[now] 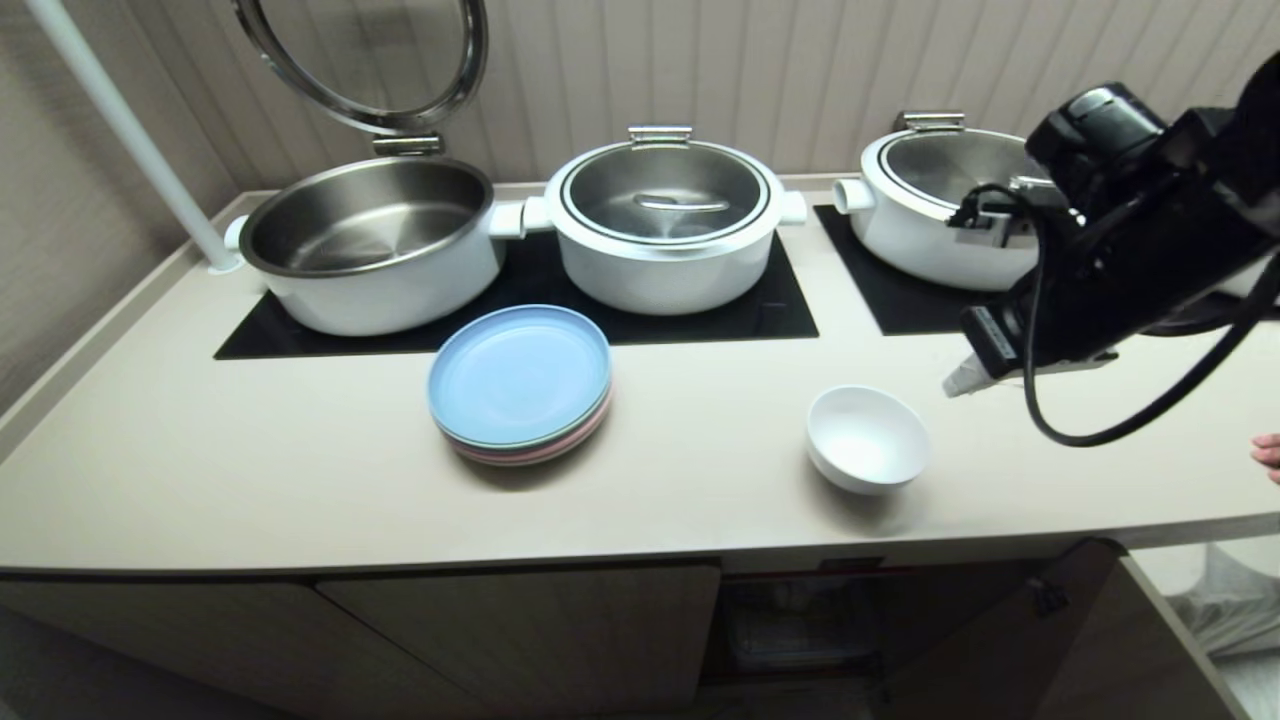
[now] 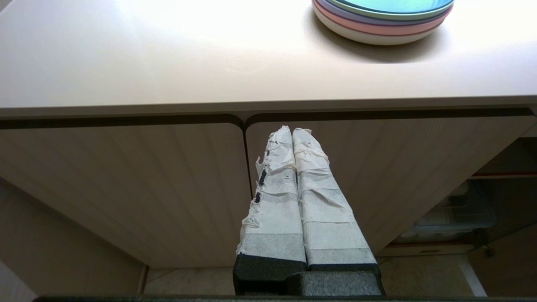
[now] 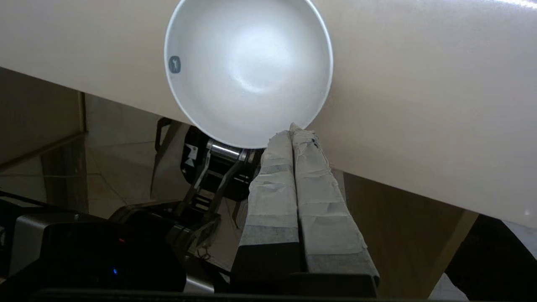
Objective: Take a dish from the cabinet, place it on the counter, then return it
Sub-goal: Pick up the bowl from the table
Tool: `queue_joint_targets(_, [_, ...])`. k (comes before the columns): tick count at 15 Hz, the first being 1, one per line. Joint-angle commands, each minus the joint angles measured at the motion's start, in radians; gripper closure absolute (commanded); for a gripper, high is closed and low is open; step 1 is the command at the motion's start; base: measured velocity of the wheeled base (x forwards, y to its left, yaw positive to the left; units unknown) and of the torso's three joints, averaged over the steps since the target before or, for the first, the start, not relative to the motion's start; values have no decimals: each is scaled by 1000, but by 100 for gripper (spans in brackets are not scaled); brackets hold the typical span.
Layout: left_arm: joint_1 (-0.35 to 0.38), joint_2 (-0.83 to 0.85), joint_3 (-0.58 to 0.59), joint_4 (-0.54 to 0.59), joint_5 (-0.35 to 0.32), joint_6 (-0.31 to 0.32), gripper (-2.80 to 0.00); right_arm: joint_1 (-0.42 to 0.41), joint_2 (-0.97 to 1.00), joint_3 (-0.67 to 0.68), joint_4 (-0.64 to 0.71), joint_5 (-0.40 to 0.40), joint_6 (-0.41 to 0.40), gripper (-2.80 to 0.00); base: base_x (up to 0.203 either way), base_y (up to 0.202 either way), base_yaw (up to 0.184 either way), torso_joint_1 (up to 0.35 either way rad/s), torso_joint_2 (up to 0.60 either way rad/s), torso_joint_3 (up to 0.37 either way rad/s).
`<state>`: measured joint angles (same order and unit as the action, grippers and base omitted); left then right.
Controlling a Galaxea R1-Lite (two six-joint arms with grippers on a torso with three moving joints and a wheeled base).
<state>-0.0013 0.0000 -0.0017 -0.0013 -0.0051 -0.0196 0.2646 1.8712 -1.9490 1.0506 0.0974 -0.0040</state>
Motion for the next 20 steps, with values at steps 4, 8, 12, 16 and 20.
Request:
queue_joint_targets(4, [0, 0, 0, 0, -1, 0, 0, 7, 76, -11, 12, -5, -2, 0, 0, 0, 0, 0, 0, 0])
queue_joint_targets(8, [1, 0, 0, 0, 1, 0, 0, 7, 86, -11, 15, -5, -1, -280, 0, 0, 0, 0, 0, 0])
queue_joint_targets(12, [0, 0, 0, 0, 0, 0, 0, 7, 86, -11, 11, -5, -1, -280, 0, 0, 0, 0, 0, 0])
queue_joint_targets(16, [0, 0, 0, 0, 0, 0, 0, 7, 112, -11, 9, -8, -8, -280, 0, 0, 0, 0, 0, 0])
queue_joint_targets(20, [0, 0, 0, 0, -1, 0, 0, 7, 159, -12, 5, -12, -9, -280, 0, 0, 0, 0, 0, 0])
